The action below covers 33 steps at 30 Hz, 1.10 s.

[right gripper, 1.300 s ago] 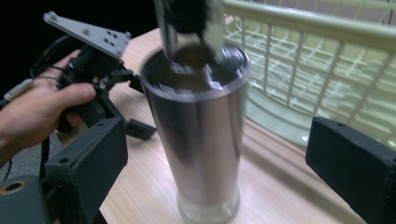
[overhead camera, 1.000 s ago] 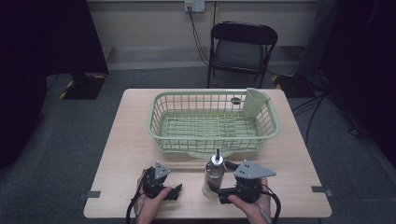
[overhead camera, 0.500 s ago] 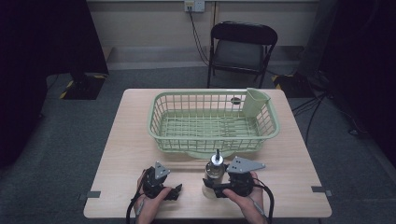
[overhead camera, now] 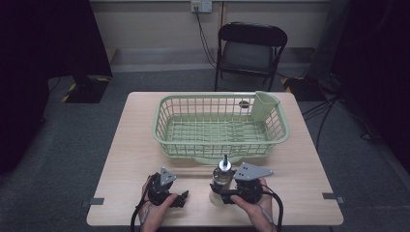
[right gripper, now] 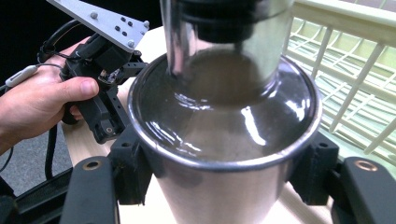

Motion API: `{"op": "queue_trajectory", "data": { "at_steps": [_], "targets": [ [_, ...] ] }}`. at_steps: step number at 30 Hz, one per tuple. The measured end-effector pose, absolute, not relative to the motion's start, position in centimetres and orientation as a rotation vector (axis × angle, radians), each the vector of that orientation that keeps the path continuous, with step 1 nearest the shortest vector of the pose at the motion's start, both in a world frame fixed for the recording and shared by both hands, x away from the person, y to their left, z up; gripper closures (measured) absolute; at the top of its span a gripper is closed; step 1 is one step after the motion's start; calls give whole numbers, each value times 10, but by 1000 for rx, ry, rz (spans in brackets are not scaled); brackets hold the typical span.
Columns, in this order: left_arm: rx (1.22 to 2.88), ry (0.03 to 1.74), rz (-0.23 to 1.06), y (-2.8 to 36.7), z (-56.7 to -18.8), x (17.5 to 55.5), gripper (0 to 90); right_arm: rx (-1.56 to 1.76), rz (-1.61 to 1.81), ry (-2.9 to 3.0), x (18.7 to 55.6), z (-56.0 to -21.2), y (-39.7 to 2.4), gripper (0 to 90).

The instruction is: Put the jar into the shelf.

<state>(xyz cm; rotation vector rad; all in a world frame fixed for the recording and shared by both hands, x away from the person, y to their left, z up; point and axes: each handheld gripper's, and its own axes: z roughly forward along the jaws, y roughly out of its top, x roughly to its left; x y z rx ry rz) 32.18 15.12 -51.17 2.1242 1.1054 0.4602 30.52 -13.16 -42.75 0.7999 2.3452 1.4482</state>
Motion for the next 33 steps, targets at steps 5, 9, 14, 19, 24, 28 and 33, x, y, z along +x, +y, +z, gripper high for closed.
{"op": "queue_trajectory", "data": {
  "at_steps": [5,9,14,19,24,28,33],
  "targets": [
    [2125,1105,460,151,-512,322,3,804,1441,2341,304,-427,-131,341],
    [2124,1105,460,151,-512,322,3,798,1430,2344,304,-426,-132,341],
    [2124,1106,460,151,-512,322,3,802,1419,2345,304,-424,-134,341],
    [2121,1108,459,151,-512,322,3,798,1426,2342,304,-418,-137,342],
    [2123,1106,460,151,-512,322,3,781,1436,2332,304,-408,-139,342],
    [2122,1107,459,151,-512,322,3,753,1439,2332,306,-396,-139,342],
    [2119,1109,459,151,-512,322,3,727,1452,2324,308,-380,-137,343]
  ]
}}
